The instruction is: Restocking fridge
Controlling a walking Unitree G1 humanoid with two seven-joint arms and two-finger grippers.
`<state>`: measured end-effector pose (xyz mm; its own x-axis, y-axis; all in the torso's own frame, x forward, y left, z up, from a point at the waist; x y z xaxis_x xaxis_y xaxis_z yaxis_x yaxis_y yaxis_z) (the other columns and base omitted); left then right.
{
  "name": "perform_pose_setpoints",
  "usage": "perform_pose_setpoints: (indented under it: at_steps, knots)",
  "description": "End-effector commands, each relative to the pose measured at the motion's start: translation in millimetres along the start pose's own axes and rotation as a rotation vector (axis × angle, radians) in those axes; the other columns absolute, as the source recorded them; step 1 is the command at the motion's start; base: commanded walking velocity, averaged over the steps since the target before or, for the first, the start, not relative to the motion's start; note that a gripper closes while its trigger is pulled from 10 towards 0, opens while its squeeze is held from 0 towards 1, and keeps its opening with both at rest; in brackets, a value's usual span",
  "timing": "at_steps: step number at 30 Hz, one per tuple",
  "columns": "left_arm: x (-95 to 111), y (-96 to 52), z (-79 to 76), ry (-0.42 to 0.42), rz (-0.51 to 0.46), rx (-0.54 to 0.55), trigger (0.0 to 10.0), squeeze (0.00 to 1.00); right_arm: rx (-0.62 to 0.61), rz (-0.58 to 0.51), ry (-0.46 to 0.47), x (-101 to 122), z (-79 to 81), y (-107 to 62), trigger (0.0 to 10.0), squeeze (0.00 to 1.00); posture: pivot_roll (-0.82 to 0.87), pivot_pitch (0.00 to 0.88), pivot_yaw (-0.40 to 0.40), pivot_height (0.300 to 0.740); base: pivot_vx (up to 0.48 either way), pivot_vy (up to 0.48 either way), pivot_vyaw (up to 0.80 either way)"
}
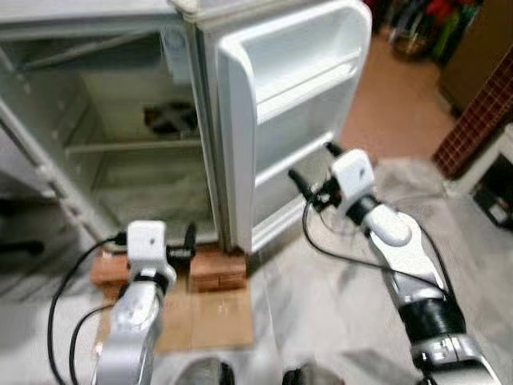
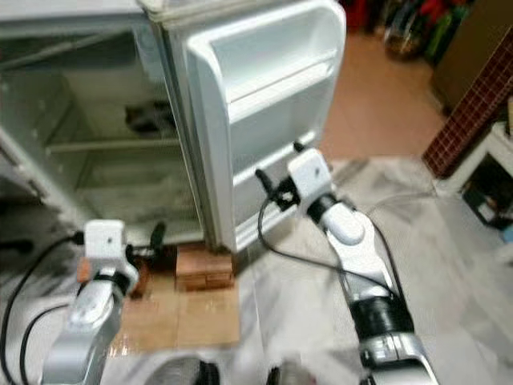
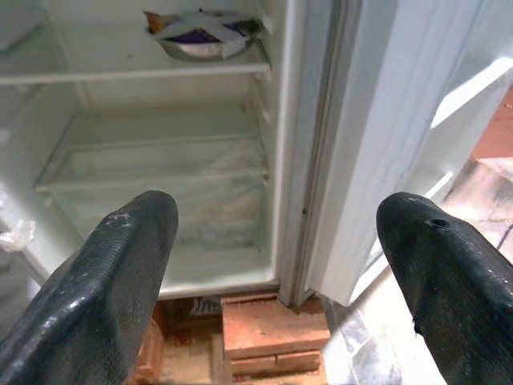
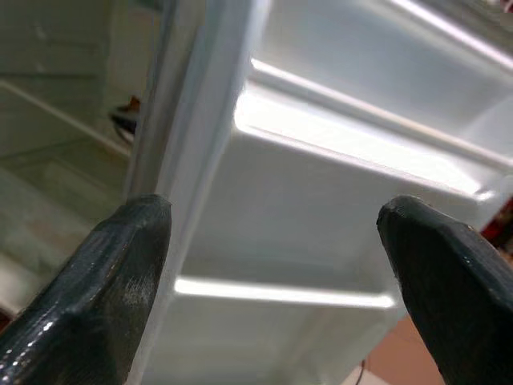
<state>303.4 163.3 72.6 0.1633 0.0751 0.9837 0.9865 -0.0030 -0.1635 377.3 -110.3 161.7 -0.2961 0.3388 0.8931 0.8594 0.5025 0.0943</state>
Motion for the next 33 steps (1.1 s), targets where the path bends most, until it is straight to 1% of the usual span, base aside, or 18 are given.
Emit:
perform_pose_setpoints:
  at_steps: [1, 4, 6, 11, 13, 18, 22, 28, 31, 32, 33]
  knots:
    - [4.8, -0.9, 1.2, 0.001, -0.022, -0.011, 10.0, 0.0, 0.02, -0.033, -0.031, 6.8, 3.0, -0.6, 10.0, 0.0, 0.05, 0.116, 0.003, 0.74, 0.0, 0.0, 0.0]
    - [6.8, -1.4, 0.7, -0.003, -0.032, -0.018, 10.0, 0.0, 0.025, -0.049, -0.051, 8.5, 5.4, -2.2, 10.0, 0.0, 0.05, 0.115, 0.004, 0.74, 0.0, 0.0, 0.0]
    - [7.6, -1.4, 0.5, -0.004, -0.036, -0.021, 10.0, 0.0, 0.026, -0.054, -0.055, 9.4, 5.9, -2.4, 10.0, 0.0, 0.04, 0.114, 0.007, 0.74, 0.289, 0.0, 0.0]
    - [9.4, -0.8, -0.7, -0.002, -0.043, -0.031, 10.0, 0.0, 0.027, -0.089, -0.092, 17.8, 6.4, -1.6, 10.0, 0.0, 0.04, 0.114, 0.009, 0.74, 0.354, 0.0, 0.75]
    - [9.7, -0.4, -0.9, -0.002, -0.045, -0.034, 10.0, 0.0, 0.02, -0.116, -0.123, 24.8, 3.4, -0.6, 10.0, 0.0, 0.04, 0.115, 0.009, 0.74, 0.352, 0.0, 0.77]
    - [10.0, 0.2, -1.1, -0.004, -0.048, -0.034, 10.0, 0.0, 0.011, -0.125, -0.137, 27.3, -0.3, 0.0, 10.0, 0.0, 0.04, 0.115, 0.007, 0.74, 0.358, 0.0, 0.66]
    - [10.0, 0.5, -1.8, -0.004, -0.049, -0.033, 10.0, 0.0, -0.002, -0.123, -0.136, 26.4, -3.1, -0.5, 10.0, 0.0, 0.04, 0.115, 0.005, 0.74, 0.365, 0.0, 0.0]
    - [9.2, 0.7, -1.5, -0.004, -0.046, -0.03, 10.0, 0.0, -0.004, -0.133, -0.143, 28.2, -2.4, -1.3, 10.0, 0.0, 0.04, 0.114, 0.006, 0.74, 0.324, 0.0, 0.0]
    - [9.8, 0.8, -1.9, -0.006, -0.053, -0.029, 10.0, 0.0, -0.019, -0.148, -0.159, 32.4, -5.8, -1.5, 10.0, 0.0, 0.04, 0.114, 0.006, 0.74, 0.0, 0.0, 0.0]
    - [10.0, 0.8, -2.2, -0.007, -0.053, -0.028, 10.0, 0.0, -0.04, -0.16, -0.17, 36.2, -11.1, -1.7, 10.0, 0.0, 0.04, 0.114, 0.006, 0.74, 0.0, 0.0, 0.0]
    - [10.0, 0.8, -2.2, -0.007, -0.053, -0.028, 10.0, 0.0, -0.04, -0.16, -0.17, 36.2, -11.1, -1.7, 10.0, 0.0, 0.04, 0.114, 0.006, 0.74, 0.0, 0.0, 0.0]
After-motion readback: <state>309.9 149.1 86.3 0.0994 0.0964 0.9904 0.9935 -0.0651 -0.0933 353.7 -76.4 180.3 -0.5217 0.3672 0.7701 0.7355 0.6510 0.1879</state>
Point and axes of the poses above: a point about 5 cm out from each wrist's last joint towards the gripper, its own y axis pointing out of the wrist towards the gripper, its own x axis along the axis of the wrist's last joint, z = x × y, the point moved 6 cm from there along y, pointing out of the wrist towards the gripper, and after that the axes turned 5 degrees about -y, right-handed, at the moved point
